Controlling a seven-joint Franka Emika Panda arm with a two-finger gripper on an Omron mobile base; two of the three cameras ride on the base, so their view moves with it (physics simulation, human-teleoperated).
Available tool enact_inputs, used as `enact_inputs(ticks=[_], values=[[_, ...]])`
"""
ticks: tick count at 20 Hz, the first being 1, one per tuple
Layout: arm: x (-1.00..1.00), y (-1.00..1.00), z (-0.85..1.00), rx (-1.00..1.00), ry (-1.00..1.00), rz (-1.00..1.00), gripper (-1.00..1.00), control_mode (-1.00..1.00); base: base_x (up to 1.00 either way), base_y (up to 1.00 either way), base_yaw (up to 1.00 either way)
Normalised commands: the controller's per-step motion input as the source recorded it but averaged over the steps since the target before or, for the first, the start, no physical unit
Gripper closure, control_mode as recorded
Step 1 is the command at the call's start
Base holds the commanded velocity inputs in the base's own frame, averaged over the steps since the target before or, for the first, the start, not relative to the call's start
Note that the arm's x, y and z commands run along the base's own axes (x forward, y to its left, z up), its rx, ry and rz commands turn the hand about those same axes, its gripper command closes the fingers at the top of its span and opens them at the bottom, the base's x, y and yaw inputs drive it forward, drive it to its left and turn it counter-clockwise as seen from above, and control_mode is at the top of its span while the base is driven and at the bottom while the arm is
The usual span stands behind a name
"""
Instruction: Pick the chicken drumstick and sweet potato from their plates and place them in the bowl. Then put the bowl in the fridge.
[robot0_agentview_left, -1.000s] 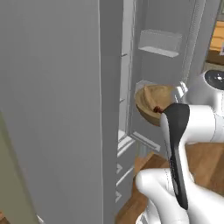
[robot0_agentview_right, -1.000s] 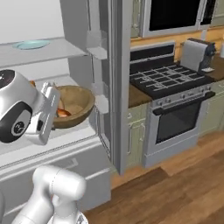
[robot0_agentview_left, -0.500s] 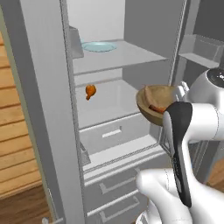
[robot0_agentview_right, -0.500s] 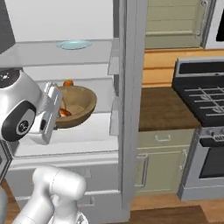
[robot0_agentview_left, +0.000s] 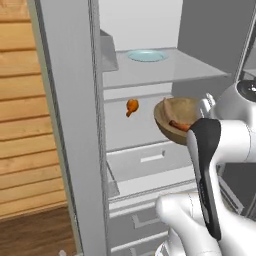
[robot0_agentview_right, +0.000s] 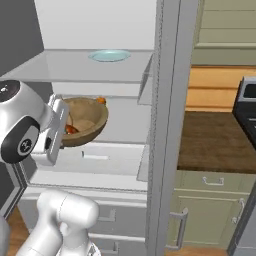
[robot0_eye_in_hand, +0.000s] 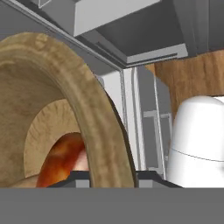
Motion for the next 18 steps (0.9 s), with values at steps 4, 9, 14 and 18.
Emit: enact_inputs(ticks=[4,9,14,18], values=[[0.0,0.0,0.0,0.0,0.0,0.0,1.0,1.0,0.67,0.0,0.02],[0.0,0.0,0.0,0.0,0.0,0.0,1.0,1.0,0.37,-0.22,0.21],[0.0,0.0,0.0,0.0,0.0,0.0,1.0,1.0,0.12,-0.15,0.35],[0.61,-0.04,-0.57,0.0,-0.07,0.1,1.0,-1.0,0.0,0.0,0.0]])
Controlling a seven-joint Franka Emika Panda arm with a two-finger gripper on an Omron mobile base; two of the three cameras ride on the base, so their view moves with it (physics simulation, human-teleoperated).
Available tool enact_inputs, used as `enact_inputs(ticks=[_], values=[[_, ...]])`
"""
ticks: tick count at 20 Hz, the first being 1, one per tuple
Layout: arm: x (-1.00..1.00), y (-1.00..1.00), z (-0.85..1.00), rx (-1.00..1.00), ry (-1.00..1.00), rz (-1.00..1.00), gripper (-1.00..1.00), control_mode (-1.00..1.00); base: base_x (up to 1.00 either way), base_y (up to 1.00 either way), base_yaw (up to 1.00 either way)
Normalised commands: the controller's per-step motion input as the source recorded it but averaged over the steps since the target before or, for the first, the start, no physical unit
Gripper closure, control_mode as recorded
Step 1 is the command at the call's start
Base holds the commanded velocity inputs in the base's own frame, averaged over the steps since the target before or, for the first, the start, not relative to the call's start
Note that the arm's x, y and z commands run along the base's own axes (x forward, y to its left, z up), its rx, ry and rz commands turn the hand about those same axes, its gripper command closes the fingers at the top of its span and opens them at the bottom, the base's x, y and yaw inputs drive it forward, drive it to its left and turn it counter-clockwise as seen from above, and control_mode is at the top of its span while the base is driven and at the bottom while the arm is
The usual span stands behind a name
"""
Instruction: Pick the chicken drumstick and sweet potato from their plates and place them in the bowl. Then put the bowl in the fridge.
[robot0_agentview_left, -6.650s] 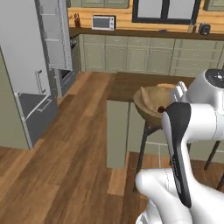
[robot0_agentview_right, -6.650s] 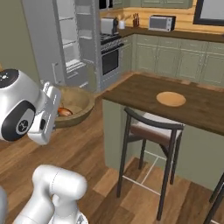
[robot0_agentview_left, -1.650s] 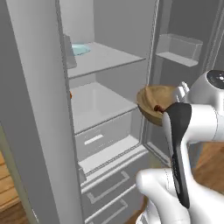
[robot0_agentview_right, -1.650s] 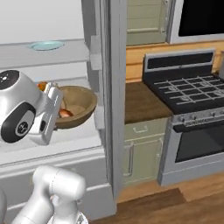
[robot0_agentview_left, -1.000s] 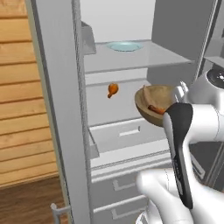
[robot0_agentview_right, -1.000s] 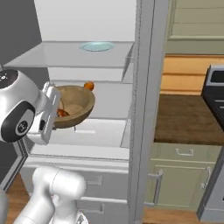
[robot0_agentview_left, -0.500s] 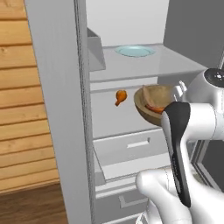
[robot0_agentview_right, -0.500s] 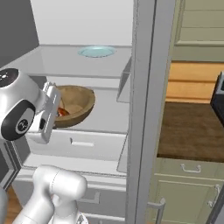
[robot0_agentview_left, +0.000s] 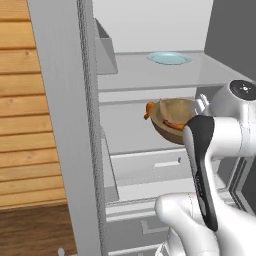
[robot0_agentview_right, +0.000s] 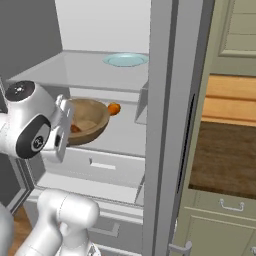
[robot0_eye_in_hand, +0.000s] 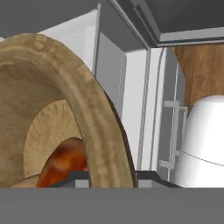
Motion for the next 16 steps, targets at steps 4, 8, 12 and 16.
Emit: enact_inputs(ticks=[4,8,12,16], values=[[0.89,0.0,-0.93,0.0,-0.12,0.02,1.0,-1.0,0.0,0.0,0.0],[0.93,-0.06,-0.49,0.0,-0.07,0.01,1.0,-1.0,0.0,0.0,0.0],[0.59,-0.43,-0.1,0.02,-0.02,0.01,1.0,-1.0,0.0,0.0,0.0],[0.31,-0.32,0.0,0.0,0.06,-0.14,1.0,-1.0,0.0,0.0,0.0]])
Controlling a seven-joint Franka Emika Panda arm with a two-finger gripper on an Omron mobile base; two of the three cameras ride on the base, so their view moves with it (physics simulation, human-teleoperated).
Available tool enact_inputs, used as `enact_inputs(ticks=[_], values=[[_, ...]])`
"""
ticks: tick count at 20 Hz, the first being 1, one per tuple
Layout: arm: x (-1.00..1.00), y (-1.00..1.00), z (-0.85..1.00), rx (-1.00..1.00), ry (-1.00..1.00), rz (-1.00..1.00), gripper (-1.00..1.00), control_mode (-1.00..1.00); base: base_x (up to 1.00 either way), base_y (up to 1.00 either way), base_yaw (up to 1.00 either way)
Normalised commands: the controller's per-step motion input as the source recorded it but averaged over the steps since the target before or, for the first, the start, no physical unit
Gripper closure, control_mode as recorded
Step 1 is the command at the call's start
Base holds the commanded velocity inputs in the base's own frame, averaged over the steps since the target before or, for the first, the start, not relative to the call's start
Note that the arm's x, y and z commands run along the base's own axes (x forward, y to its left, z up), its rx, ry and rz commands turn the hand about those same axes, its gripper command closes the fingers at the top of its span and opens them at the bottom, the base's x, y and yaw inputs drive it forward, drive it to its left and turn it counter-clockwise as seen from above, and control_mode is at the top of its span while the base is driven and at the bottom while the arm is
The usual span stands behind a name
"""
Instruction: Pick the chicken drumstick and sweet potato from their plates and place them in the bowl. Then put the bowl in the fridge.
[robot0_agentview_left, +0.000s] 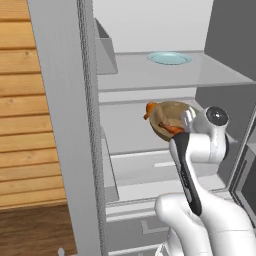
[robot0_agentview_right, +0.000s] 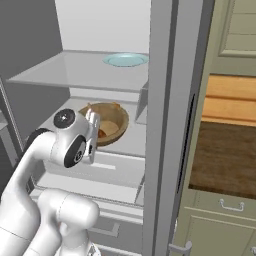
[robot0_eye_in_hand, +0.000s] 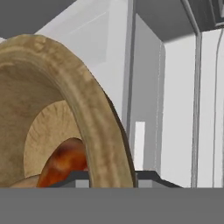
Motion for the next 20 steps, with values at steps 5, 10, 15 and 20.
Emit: enact_inputs(ticks=[5,10,15,20], values=[[0.19,-0.52,-0.12,0.0,-0.02,-0.04,1.0,-1.0,0.0,0.0,0.0],[0.5,-0.53,0.0,0.05,0.0,-0.01,1.0,-1.0,0.0,0.0,0.0],[0.41,-0.22,-0.17,0.0,0.0,0.0,1.0,-1.0,0.0,0.0,0.0],[0.39,0.0,-0.43,0.0,0.0,0.0,1.0,-1.0,0.0,0.0,0.0]])
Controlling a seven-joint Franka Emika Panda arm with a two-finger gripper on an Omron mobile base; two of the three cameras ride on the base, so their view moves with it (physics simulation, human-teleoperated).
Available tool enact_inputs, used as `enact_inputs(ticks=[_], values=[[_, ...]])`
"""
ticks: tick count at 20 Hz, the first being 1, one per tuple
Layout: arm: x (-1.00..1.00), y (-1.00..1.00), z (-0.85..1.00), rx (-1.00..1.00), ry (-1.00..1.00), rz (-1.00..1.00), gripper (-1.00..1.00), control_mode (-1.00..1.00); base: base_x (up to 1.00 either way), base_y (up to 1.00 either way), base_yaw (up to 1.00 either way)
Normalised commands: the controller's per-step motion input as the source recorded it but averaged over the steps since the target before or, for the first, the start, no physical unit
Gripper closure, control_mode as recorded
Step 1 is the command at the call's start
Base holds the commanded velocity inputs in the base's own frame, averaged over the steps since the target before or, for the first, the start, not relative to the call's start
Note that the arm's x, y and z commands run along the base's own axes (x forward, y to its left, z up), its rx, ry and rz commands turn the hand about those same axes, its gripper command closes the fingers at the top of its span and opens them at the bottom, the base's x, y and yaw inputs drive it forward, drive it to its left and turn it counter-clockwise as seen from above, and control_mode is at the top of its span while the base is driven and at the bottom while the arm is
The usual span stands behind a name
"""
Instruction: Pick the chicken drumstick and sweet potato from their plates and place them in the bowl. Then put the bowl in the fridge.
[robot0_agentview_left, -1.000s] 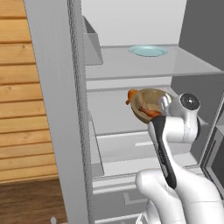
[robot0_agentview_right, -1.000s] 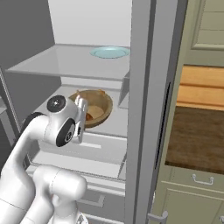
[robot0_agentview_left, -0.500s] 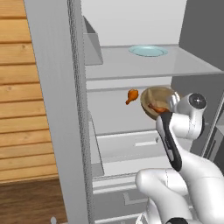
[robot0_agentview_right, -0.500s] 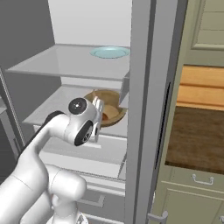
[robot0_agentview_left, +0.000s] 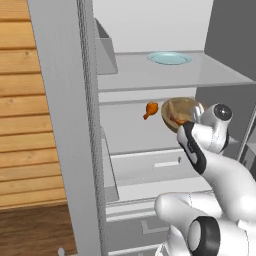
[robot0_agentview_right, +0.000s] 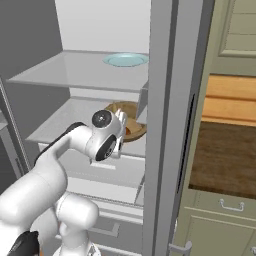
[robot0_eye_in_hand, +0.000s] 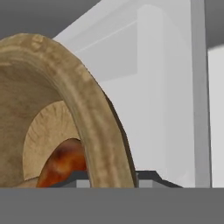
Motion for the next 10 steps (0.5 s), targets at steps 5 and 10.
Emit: enact_inputs(ticks=[5,10], values=[[0.27,-0.01,-0.35,0.0,0.0,0.0,1.0,-1.0,0.0,0.0,0.0],[0.08,0.0,-0.05,0.0,-0.08,0.0,-1.0,-1.0,0.0,0.0,0.0]])
